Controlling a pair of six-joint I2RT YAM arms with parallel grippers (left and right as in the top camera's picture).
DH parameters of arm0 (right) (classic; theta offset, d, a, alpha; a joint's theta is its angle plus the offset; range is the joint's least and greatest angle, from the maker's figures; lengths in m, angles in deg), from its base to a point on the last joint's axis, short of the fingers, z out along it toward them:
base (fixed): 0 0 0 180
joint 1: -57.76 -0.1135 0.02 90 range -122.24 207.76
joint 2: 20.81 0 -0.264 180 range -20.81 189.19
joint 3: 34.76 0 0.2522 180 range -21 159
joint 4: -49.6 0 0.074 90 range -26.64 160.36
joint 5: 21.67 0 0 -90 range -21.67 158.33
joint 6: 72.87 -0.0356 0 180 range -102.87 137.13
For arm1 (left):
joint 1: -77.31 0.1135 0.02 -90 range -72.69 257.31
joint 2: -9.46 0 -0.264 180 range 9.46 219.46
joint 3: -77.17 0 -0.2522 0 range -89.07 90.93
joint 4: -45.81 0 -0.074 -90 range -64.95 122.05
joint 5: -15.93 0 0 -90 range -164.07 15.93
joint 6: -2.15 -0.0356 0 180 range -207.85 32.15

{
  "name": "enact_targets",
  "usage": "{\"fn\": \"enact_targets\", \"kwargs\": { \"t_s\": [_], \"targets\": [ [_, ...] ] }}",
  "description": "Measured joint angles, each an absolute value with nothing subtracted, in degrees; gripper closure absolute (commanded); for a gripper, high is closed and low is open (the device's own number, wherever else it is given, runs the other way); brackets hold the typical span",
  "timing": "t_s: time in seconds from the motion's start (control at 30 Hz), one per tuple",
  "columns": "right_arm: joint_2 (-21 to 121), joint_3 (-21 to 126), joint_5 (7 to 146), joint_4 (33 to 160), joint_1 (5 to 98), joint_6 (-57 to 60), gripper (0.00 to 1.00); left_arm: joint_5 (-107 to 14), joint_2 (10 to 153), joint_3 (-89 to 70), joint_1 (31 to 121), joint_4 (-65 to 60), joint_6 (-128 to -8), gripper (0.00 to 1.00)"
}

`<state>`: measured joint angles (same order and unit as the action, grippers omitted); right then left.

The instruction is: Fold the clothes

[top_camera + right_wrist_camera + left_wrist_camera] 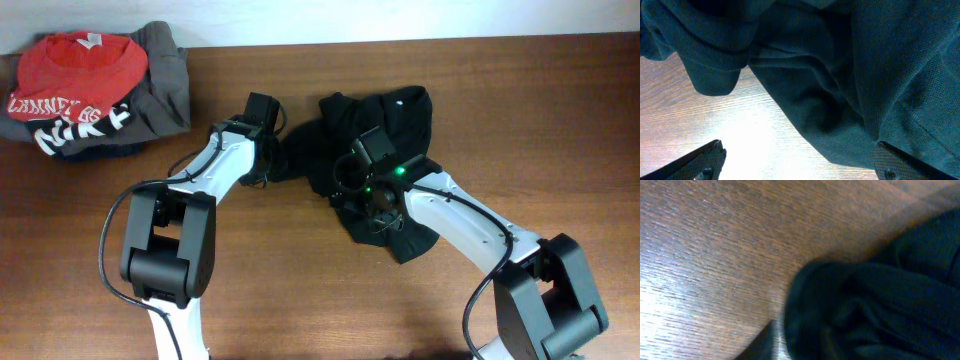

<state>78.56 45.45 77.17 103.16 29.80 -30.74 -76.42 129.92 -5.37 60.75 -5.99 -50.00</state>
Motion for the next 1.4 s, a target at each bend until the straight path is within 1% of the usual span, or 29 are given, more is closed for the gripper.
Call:
{"fn": "enact_targets", "kwargs": {
  "t_s": [0.03,0.33,0.5,0.83,1.13,1.4],
  "targets": [
    [78.6,45.5,77.2,103.2,29.8,-30.7,0.01,-76.4,129.9,-5.2,60.7,-6.4,-49.9,0.99],
    [78.6,45.5,76.8,103.4,29.8,-30.7,0.01,-76.5,130.0,1.6,63.1,-11.9,-50.1,0.99],
    [78.6,45.5,76.7,103.5,29.8,-30.7,0.01,-76.5,130.0,2.5,68.0,-14.3,-50.1,0.99],
    [78.6,45.5,78.6,103.4,29.8,-30.7,0.01,-76.5,130.0,2.5,80.9,-19.0,-50.1,0.99],
    [79.1,45.5,81.2,103.2,29.1,-31.1,0.01,-76.4,130.0,2.5,84.7,-19.6,-50.1,0.99],
    [84.1,45.5,81.6,102.5,27.5,-33.1,0.01,-76.4,130.0,2.5,88.3,-20.5,-50.1,0.99]
  ]
}}
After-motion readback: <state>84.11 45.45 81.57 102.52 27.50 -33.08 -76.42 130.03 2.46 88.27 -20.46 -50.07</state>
